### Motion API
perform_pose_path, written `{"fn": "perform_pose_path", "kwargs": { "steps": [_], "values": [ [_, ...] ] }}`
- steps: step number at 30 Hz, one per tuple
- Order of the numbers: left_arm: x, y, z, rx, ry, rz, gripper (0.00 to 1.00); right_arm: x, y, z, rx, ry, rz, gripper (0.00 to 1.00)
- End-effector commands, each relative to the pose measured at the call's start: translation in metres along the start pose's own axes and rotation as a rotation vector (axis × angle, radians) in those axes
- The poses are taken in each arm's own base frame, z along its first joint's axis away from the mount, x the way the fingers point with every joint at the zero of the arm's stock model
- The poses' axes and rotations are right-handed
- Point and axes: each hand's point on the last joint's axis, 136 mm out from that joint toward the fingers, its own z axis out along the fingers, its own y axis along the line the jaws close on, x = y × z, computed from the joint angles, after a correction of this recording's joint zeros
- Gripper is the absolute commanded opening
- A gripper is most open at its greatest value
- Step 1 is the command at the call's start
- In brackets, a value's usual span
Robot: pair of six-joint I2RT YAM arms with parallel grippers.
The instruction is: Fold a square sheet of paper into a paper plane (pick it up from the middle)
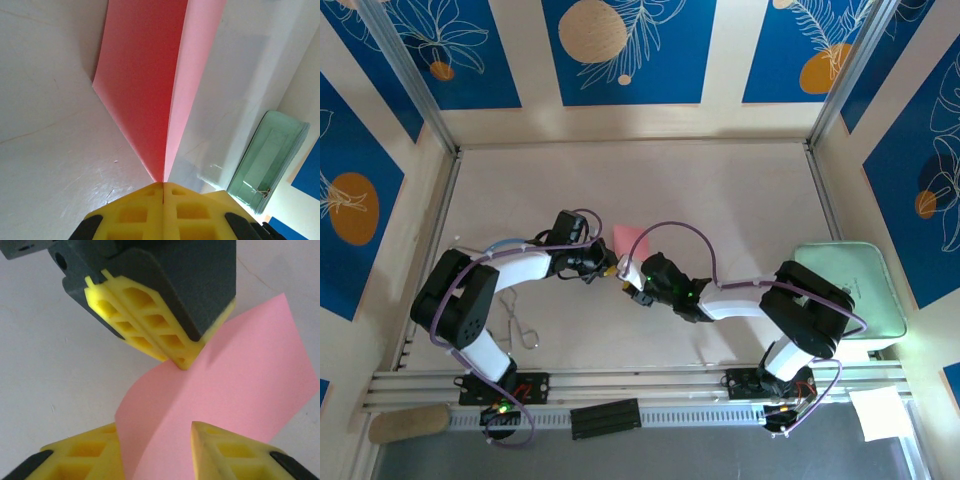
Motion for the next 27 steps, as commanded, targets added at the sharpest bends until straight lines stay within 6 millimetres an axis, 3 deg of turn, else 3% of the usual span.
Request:
{"fn": "perform_pose_path", "kwargs": {
  "steps": [1,8,12,16,21,27],
  "values": [
    [0.003,-0.008,0.001,0.013,0.01,0.009,0.0,-0.013,0.002,-0.006,-0.014,-0.042,0.01,0.33],
    [0.003,-0.006,0.0,0.007,0.006,0.006,0.02,-0.018,0.009,-0.005,-0.054,-0.049,0.041,0.23],
    [-0.001,0.002,-0.008,-0.042,-0.039,0.011,0.15,-0.013,0.017,-0.006,-0.111,-0.024,0.064,0.17],
    [-0.016,0.016,-0.029,-0.151,-0.155,0.039,0.3,-0.006,0.03,-0.008,-0.215,0.015,0.137,0.13],
    [-0.027,-0.004,-0.049,-0.146,-0.223,0.127,0.38,0.0,0.041,-0.009,-0.33,0.057,0.259,0.11],
    [-0.029,-0.019,-0.027,-0.12,-0.14,0.178,0.33,-0.001,0.049,-0.009,-0.427,0.077,0.379,0.09]
  ]
}}
